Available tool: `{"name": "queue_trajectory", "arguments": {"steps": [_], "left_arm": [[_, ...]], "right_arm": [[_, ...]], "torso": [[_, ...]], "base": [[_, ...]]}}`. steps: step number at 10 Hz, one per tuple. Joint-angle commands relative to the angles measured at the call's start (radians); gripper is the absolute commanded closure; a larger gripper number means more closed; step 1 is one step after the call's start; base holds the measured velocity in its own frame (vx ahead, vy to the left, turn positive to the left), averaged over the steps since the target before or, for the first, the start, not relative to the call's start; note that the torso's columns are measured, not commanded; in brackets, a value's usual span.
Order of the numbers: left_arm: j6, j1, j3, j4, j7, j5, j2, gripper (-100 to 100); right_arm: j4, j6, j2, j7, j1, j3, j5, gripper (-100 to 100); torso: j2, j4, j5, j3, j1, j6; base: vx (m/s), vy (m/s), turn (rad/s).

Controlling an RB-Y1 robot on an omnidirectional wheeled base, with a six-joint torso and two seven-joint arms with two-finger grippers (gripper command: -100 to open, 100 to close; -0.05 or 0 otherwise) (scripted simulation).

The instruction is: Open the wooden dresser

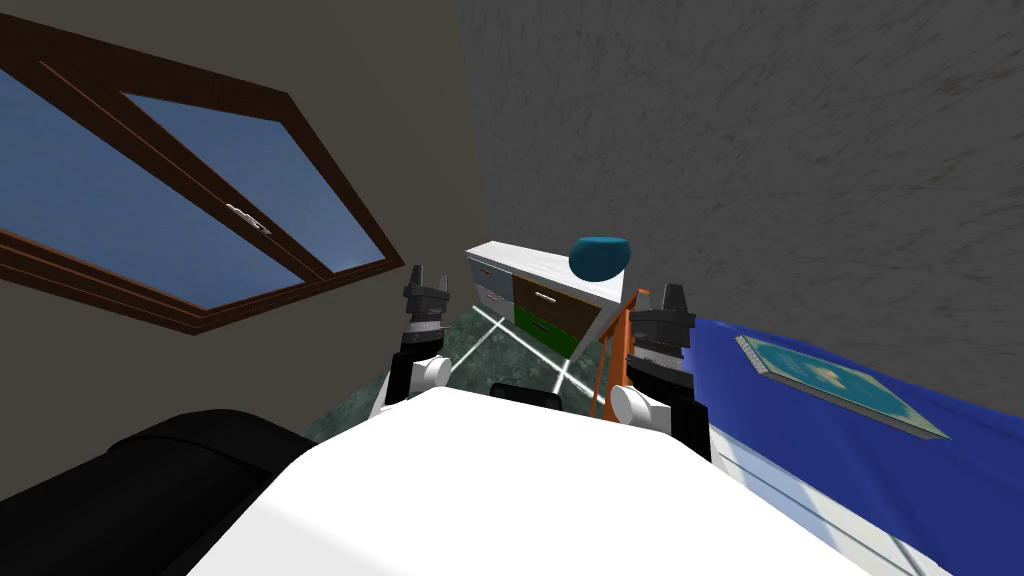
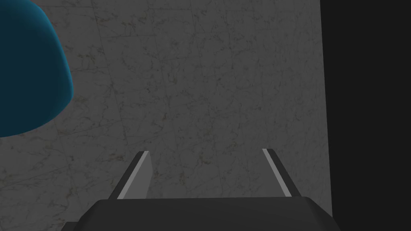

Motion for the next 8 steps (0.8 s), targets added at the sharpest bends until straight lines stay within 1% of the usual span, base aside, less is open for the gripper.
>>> {"name": "queue_trajectory", "arguments": {"steps": [1, 3, 8], "left_arm": [[0.0, 0.0, 0.0, 0.0, 0.0, 0.0, 0.0, 0], [0.0, 0.0, 0.0, 0.0, 0.0, 0.0, 0.0, 0], [0.0, 0.0, 0.0, 0.0, 0.0, 0.0, 0.0, 0]], "right_arm": [[0.0, 0.0, 0.0, 0.0, 0.0, 0.0, 0.0, 0], [0.0, 0.0, 0.0, 0.0, 0.0, 0.0, 0.0, 0], [0.0, 0.0, 0.0, 0.0, 0.0, 0.0, 0.0, 0]], "torso": [[0.04, 0.041, 0.0, -0.082, 0.0, 0.0], [0.175, 0.176, 0.0, -0.351, 0.0, 0.0], [0.544, 0.544, 0.0, -1.087, 0.0, 0.0]], "base": [[0.0, 0.0, 0.0], [0.0, 0.0, 0.0], [0.0, 0.0, 0.0]]}}
